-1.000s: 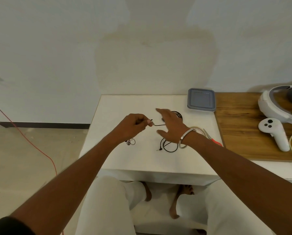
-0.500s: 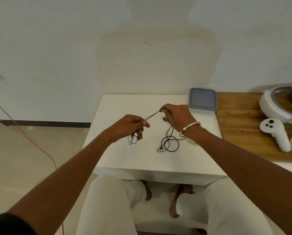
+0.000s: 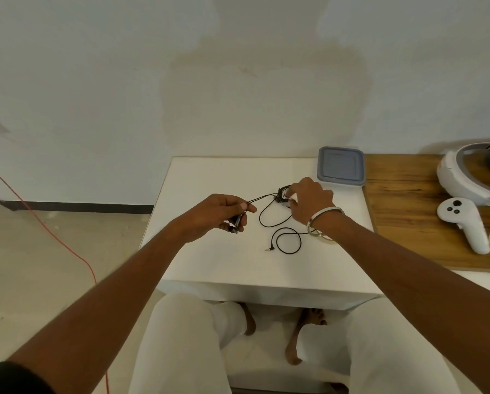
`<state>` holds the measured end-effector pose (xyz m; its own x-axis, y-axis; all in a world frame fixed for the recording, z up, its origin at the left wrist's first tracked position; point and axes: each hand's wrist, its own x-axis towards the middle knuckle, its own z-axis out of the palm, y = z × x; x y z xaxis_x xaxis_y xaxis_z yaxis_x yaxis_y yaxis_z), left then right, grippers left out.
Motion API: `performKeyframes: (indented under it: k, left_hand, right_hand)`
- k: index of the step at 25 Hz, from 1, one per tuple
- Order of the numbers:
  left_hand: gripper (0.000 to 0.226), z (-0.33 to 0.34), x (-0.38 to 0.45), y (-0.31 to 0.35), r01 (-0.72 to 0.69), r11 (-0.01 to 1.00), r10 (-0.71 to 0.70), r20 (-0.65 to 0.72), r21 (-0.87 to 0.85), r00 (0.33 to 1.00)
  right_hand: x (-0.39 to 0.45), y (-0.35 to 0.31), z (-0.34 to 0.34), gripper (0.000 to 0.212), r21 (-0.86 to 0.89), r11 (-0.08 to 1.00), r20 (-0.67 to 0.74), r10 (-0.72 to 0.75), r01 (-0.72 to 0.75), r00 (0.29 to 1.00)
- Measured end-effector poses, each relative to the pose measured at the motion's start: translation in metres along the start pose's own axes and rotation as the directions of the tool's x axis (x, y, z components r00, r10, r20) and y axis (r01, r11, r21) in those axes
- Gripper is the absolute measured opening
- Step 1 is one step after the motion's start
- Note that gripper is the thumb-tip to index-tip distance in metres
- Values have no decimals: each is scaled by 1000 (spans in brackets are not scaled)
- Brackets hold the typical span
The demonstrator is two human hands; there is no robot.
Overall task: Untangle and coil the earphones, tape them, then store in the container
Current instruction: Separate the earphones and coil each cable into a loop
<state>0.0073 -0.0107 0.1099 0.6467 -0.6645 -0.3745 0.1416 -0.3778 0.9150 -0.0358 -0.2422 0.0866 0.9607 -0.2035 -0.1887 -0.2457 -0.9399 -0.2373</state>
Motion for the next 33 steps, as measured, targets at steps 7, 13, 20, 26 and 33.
performKeyframes:
  k: [7, 13, 20, 26, 33]
  left_hand:
    - [22, 9, 6, 3, -17, 982, 33, -83, 186, 996]
    - [15, 5, 8, -4, -25, 970, 69, -179, 242, 981]
    - [10, 1, 9, -9, 1, 933, 143, -372, 361, 917]
    - [22, 5, 8, -2, -23, 1000, 23, -380, 4, 925]
    - [25, 15, 11, -9, 17, 964, 112, -464, 265, 879]
  right_hand:
    - [-13, -30, 2, 54, 543, 765, 107, -472, 346, 875]
    - [-10, -28, -7, 18, 381, 848, 55, -418, 368, 907]
    - [-11, -23, -4, 15, 410, 845, -46, -358, 345, 933]
    - [-15, -26, -6, 10, 501, 799, -71, -344, 332, 936]
    - [-16, -30, -14, 7, 553, 769, -54, -351, 321, 935]
